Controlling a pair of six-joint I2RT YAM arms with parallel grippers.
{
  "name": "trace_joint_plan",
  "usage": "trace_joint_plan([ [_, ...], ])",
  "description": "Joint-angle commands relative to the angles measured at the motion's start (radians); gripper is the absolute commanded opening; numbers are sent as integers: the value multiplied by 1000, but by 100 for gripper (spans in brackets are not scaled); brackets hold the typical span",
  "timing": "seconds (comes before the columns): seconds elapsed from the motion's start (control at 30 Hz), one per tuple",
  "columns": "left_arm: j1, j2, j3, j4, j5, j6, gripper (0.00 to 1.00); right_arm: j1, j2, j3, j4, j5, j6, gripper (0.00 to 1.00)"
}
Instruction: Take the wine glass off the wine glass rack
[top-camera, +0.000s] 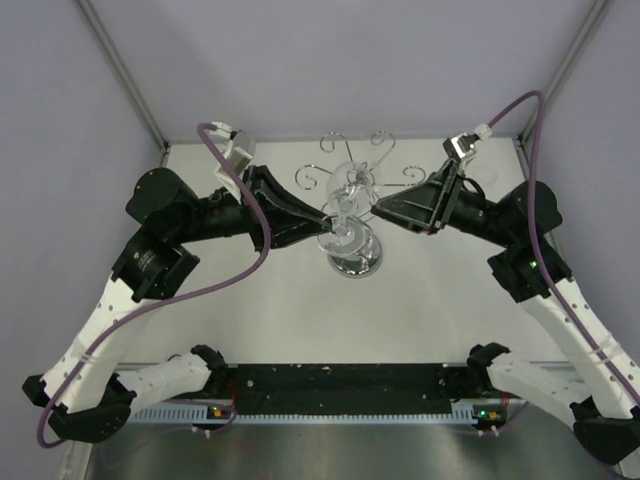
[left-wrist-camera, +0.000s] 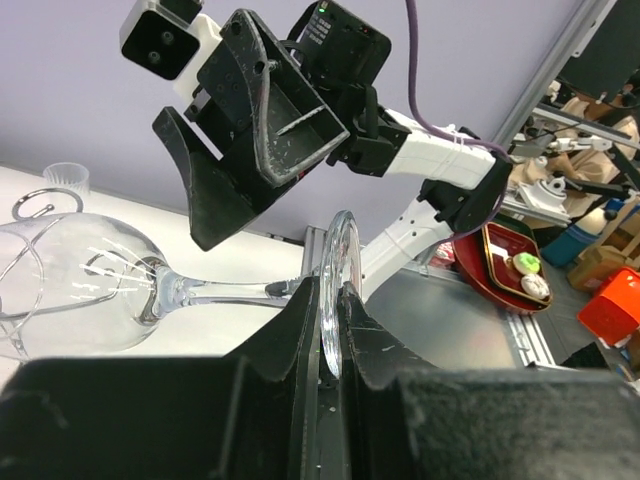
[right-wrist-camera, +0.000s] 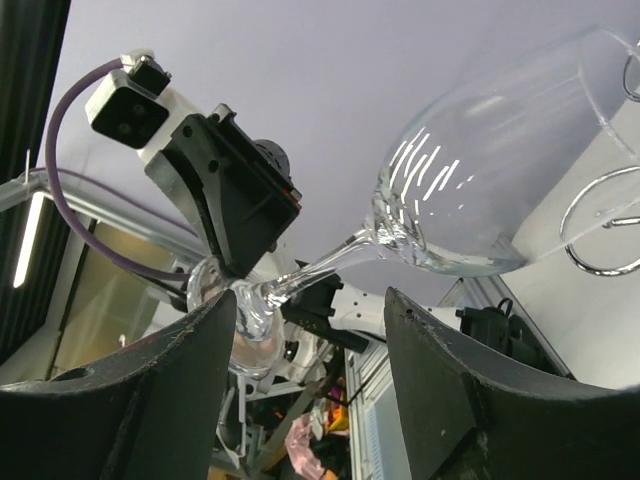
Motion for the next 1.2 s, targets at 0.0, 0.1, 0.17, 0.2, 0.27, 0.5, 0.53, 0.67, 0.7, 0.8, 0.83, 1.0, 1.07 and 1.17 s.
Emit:
trace_joint_plan([
  [0.0,1,-23,27,47,-34,148,0,55,40,52,115,29,13,61],
  [0.1,1,-25,28,41,-42,204,0,87,67,48,139,37,13,61],
  [0.17,1,-22,40,22,-51,240,0,103,83,49,158,43,17,61],
  [0.2,1,-20,50,13,-51,256,0,109,90,51,168,46,20,61],
  [0.27,1,-14,62,-2,-54,280,0,124,110,55,188,49,28,62],
  [0.5,-1,-25,39,-19,-72,362,0,178,192,82,250,63,46,62],
  [0.53,-1,-29,33,-16,-74,369,0,179,199,80,263,66,54,62],
  [0.67,-2,-51,-5,1,-84,411,0,196,242,82,313,77,77,61],
  [0.7,-1,-54,-19,8,-88,419,0,201,253,83,317,77,79,61],
  [0.8,-1,-86,-73,47,-89,440,0,208,279,97,337,80,86,60],
  [0.83,-2,-98,-88,60,-92,449,0,212,288,100,345,80,89,60],
  [1.0,-2,-146,-154,96,-109,483,0,227,327,115,379,83,103,52],
  [1.07,-2,-160,-177,100,-117,491,0,235,340,121,391,83,108,46],
  [1.17,-2,-175,-199,110,-124,526,0,244,359,132,403,83,111,37],
])
